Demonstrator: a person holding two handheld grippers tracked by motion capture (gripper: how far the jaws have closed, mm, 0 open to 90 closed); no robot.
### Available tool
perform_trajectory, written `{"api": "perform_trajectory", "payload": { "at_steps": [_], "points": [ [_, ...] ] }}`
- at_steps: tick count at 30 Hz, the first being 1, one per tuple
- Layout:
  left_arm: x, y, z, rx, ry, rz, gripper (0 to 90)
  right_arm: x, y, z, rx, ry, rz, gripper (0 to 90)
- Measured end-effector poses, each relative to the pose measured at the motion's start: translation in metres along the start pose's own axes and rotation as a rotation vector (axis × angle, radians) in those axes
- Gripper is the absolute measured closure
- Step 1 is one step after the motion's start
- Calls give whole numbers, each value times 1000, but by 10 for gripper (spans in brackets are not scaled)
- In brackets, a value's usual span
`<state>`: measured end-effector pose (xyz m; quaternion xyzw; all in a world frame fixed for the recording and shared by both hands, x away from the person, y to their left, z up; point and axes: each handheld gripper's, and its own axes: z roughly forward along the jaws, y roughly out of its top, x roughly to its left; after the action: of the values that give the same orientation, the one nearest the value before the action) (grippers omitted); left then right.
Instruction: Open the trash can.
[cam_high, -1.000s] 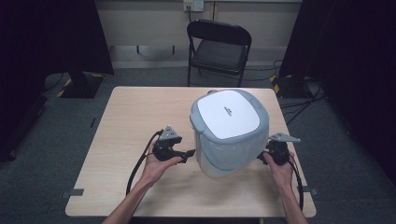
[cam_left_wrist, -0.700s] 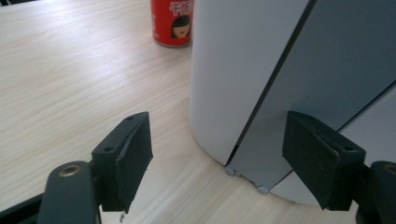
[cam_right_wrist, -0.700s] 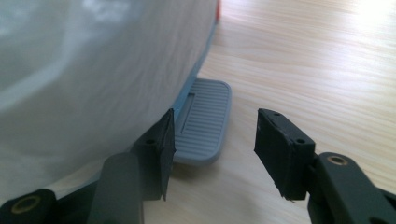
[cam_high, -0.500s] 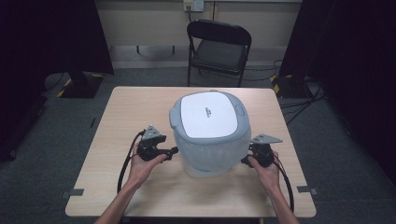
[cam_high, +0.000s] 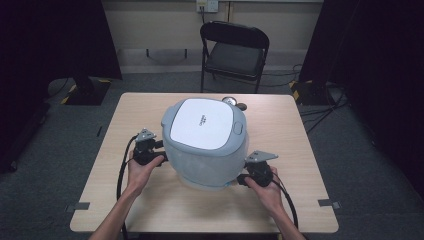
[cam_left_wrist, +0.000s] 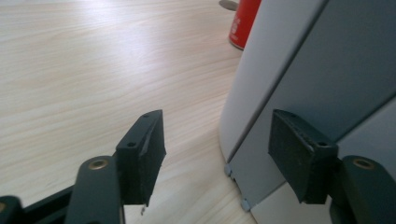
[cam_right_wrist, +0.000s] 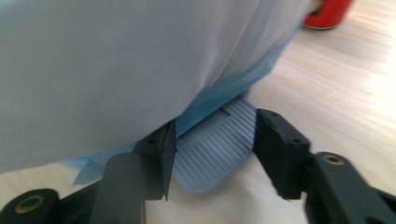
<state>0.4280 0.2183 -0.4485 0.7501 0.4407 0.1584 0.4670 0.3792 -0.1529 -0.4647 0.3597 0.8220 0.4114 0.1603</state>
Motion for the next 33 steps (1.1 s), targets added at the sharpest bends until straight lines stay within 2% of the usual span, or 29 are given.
{"api": "perform_trajectory", "payload": {
  "at_steps": [1,2,3,4,5,7,8,11,13,14,16,18,19,20,21,22,23,24,26,27,28,29,30,33],
  "points": [
    [5,-4,-5,0,9,-25,375,3,0,1,1,19,10,483],
    [5,-4,-5,0,9,-25,362,3,0,1,1,19,10,483],
    [6,-8,-9,4,9,-28,362,5,0,1,2,44,24,481],
    [9,-17,-17,16,-11,-25,339,8,-1,2,1,79,10,441],
    [8,-23,-21,18,-14,-8,329,9,0,1,6,94,10,439],
    [8,-29,-25,27,-10,2,326,8,-1,-2,3,101,20,420],
    [8,-38,-33,28,-15,-2,326,2,-2,-8,-8,91,26,424],
    [5,-41,-40,30,-24,4,326,-16,-8,-11,-9,14,47,437],
    [-5,-46,-47,53,-43,49,323,-27,-10,-10,-15,-44,57,410],
    [-9,-48,-47,56,-55,48,322,-31,-9,-9,-18,-66,58,389],
    [-13,-51,-45,65,-68,53,318,-39,-8,-4,-24,-76,75,382],
    [-18,-52,-42,72,-71,65,302,-43,-7,5,-17,-116,67,413],
    [-19,-52,-41,77,-64,84,275,-46,-8,12,-10,-100,70,437],
    [-19,-52,-41,77,-64,84,265,-46,-8,12,-10,-100,70,437],
    [-21,-53,-39,82,-50,100,269,-43,-11,19,12,-94,50,449],
    [-21,-54,-38,76,-57,83,262,-42,-11,22,24,-81,41,473],
    [-21,-54,-38,76,-57,83,255,-42,-11,22,24,-81,41,473],
    [-20,-55,-38,75,-52,76,278,-39,-14,25,33,-79,38,528],
    [-19,-55,-37,70,-43,70,273,-39,-14,26,32,-64,42,556],
    [-19,-55,-38,68,-36,72,282,-36,-15,26,26,-54,33,615],
    [-17,-55,-38,65,-27,66,294,-34,-15,25,26,-47,28,636],
    [-15,-55,-39,60,-19,52,306,-32,-16,26,30,-27,30,638],
    [-15,-55,-39,60,-19,52,327,-32,-16,26,30,-27,30,638],
    [-3,-54,-40,46,4,11,353,-19,-16,29,39,58,13,604]
  ]
}}
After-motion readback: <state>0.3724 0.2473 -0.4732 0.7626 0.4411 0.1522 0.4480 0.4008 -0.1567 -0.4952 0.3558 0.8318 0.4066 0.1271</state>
